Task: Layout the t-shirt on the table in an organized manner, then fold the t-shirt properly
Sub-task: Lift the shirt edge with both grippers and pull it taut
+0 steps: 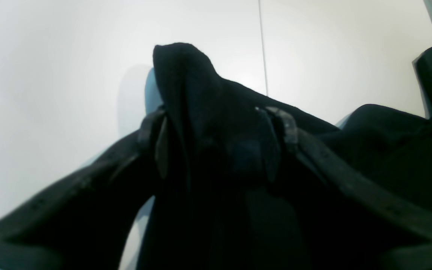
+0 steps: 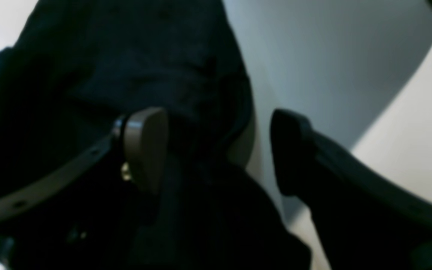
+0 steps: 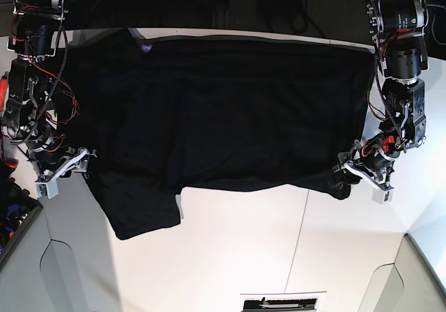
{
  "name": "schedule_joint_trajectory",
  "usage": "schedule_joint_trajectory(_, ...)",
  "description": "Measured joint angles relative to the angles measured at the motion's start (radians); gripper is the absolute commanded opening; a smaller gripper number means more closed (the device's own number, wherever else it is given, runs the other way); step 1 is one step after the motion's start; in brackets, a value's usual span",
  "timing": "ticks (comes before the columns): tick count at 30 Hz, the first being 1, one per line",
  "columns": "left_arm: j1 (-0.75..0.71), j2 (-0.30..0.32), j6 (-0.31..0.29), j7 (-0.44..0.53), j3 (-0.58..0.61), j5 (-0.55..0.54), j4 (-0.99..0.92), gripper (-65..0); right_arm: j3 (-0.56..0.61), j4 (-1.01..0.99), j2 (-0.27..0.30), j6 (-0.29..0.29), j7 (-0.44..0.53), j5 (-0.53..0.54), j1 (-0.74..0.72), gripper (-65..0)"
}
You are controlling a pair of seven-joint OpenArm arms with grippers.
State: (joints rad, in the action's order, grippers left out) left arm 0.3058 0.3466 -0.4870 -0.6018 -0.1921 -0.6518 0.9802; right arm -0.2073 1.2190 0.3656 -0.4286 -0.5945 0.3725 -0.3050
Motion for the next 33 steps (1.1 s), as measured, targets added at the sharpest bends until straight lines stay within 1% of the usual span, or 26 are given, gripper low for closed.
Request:
schedule_joint_trajectory(5,0.0,-0.004,0.0,0.0,0.0,0.0,0.0,-27.1,0.0,-0.006,0.0,0.003,0.0,-0.03,-0.008,-22.0)
schedule_joint_trajectory(10,0.001,-0.025,-0.001,-0.011,0.0,0.002,0.0,-27.1,0.0,-0.111,-0.002,0.005,0.034,-0.029,-0.008,-22.0)
schedule_joint_trajectory(11,0.002,-0.028,-0.001,-0.011,0.0,0.003,0.0,-27.1,0.0,-0.13,-0.002,-0.001,0.047,-0.026,-0.007,-22.0)
schedule_joint_trajectory(12,0.003,-0.029,-0.001,-0.011,0.0,0.003,0.0,-27.1,0.0,-0.14,-0.002,-0.007,0.05,0.003,-0.008,-22.0)
schedule_joint_trajectory(15,0.003,-0.031,-0.002,-0.011,0.0,0.006,0.0,-27.2,-0.001,-0.151,-0.002,-0.033,0.053,0.023,-0.008,-22.0)
schedule_joint_trajectory(18,0.003,-0.031,-0.014,0.001,0.0,0.05,0.0,-27.2,-0.002,-0.151,-0.013,-0.04,0.056,0.024,-0.008,-22.0)
schedule_joint_trajectory(20,0.005,-0.031,-0.016,0.005,0.0,0.076,0.0,-27.2,-0.002,-0.151,-0.021,-0.04,0.056,0.048,-0.008,-22.0)
schedule_joint_trajectory(24,0.005,-0.031,-0.016,0.032,0.0,0.109,0.0,-27.7,-0.003,-0.151,-0.048,-0.043,0.06,0.05,-0.009,-22.2)
schedule_joint_trajectory(25,0.005,-0.031,-0.016,0.042,0.0,0.123,0.0,-29.1,-0.003,-0.151,-0.055,-0.043,0.068,0.05,-0.009,-22.2)
schedule_joint_trajectory(26,0.005,-0.031,-0.016,0.049,0.0,0.135,0.0,-32.2,-0.003,-0.151,-0.063,-0.043,0.071,0.05,-0.009,-22.2)
schedule_joint_trajectory(30,0.005,-0.031,-0.015,0.052,0.0,0.166,0.0,-49.1,-0.003,-0.151,-0.078,-0.051,0.095,0.05,-0.01,-23.0)
schedule_joint_trajectory(31,0.005,-0.031,-0.015,0.051,0.0,0.169,0.0,-53.3,-0.003,-0.152,-0.078,-0.067,0.101,0.049,-0.01,-26.2)
schedule_joint_trajectory(32,0.005,-0.031,-0.015,0.049,0.0,0.169,0.0,-57.7,-0.003,-0.154,-0.078,-0.093,0.111,0.046,-0.01,-32.2)
schedule_joint_trajectory(33,0.004,-0.031,-0.015,0.05,0.0,0.172,0.0,-62.6,-0.003,-0.154,-0.078,-0.11,0.121,0.046,-0.008,-40.0)
